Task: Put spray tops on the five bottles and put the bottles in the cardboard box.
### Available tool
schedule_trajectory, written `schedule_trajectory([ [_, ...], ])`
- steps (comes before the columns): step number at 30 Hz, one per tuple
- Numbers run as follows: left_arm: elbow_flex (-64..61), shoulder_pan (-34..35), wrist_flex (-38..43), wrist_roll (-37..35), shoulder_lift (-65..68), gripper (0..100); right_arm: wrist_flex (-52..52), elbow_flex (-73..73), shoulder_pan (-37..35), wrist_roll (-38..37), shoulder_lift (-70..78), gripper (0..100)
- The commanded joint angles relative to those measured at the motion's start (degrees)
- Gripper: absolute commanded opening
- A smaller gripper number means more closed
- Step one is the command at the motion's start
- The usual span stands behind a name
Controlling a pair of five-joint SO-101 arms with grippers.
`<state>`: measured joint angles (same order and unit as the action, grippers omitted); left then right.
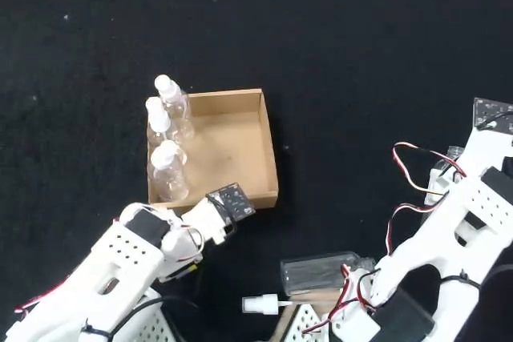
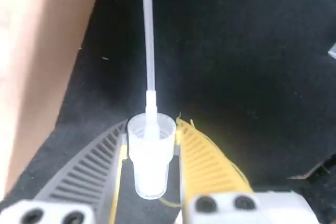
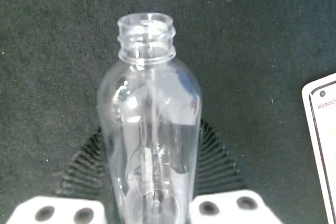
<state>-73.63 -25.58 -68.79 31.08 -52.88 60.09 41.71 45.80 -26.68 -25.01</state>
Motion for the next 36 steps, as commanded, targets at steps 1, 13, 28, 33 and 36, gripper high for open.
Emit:
schedule_trajectory([
  [1,8.4,-3.1,-7.4,0.0,-0.4,3,-1.1,-2.7,-1.1,0.2,-3.0,1.1],
  [13,37.8,-12.1,-26.5,0.0,-0.4,3,-0.9,-2.7,-1.1,0.2,-3.0,1.1],
  [28,78.5,14.5,-28.4,-0.1,0.2,3,1.5,-6.0,-1.1,0.3,-3.6,1.1],
  [33,73.6,38.0,-22.3,-2.3,0.3,3,11.1,-16.4,-4.5,5.3,-3.6,1.1],
  [36,64.1,50.3,-16.9,-8.4,0.3,3,15.6,-20.3,-10.4,8.3,-3.6,1.0],
])
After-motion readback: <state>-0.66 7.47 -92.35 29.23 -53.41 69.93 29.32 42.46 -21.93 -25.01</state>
